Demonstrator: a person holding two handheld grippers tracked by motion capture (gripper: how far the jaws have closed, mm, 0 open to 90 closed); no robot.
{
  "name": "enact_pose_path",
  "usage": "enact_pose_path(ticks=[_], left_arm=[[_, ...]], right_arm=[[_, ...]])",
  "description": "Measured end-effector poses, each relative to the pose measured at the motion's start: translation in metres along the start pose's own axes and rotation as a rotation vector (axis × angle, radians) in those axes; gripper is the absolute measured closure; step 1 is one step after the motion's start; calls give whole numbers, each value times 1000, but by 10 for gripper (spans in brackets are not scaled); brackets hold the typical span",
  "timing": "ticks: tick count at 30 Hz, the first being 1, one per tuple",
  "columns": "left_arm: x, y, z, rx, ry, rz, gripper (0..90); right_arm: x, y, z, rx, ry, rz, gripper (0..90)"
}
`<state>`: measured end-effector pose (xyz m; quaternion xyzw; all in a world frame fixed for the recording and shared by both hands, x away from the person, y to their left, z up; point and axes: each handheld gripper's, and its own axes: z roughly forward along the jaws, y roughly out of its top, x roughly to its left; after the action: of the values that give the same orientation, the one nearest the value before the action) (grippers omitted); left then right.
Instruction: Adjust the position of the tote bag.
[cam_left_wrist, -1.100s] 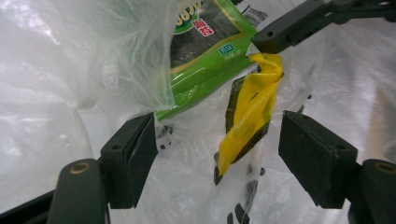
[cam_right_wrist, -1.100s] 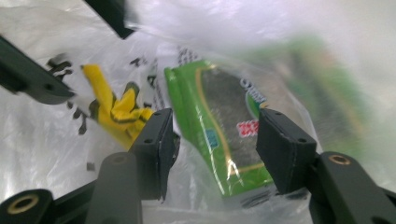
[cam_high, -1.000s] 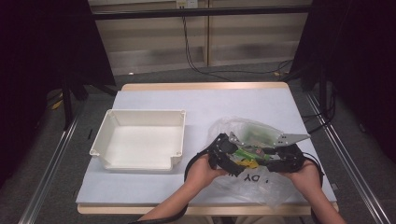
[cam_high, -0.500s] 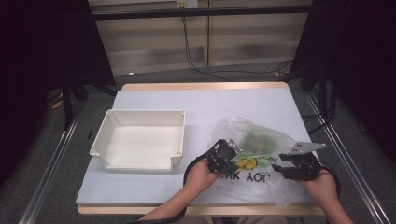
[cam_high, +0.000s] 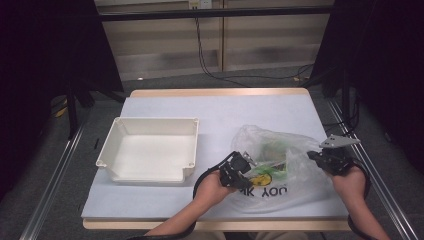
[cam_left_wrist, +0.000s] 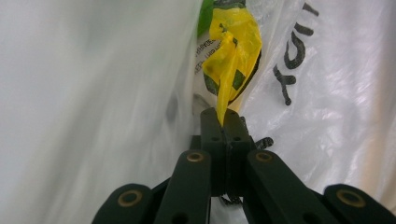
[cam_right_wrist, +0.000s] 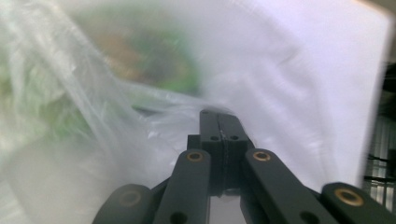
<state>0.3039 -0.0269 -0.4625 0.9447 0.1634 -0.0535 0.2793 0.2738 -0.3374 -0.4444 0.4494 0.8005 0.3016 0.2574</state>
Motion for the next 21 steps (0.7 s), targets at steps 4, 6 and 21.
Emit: enact_pose_path(ticks=[4, 6, 21], left_arm=[[0, -2, -2, 6, -23, 0, 900], [-1, -4, -2, 6, -33, -7, 900], [-4, -3, -1, 10, -28, -31, 900]], right_arm=[[-15, 3, 4, -22, -56, 38, 900], [-20, 2, 9, -19, -72, 51, 900], [-33, -11, 34, -12, -64, 142, 900]])
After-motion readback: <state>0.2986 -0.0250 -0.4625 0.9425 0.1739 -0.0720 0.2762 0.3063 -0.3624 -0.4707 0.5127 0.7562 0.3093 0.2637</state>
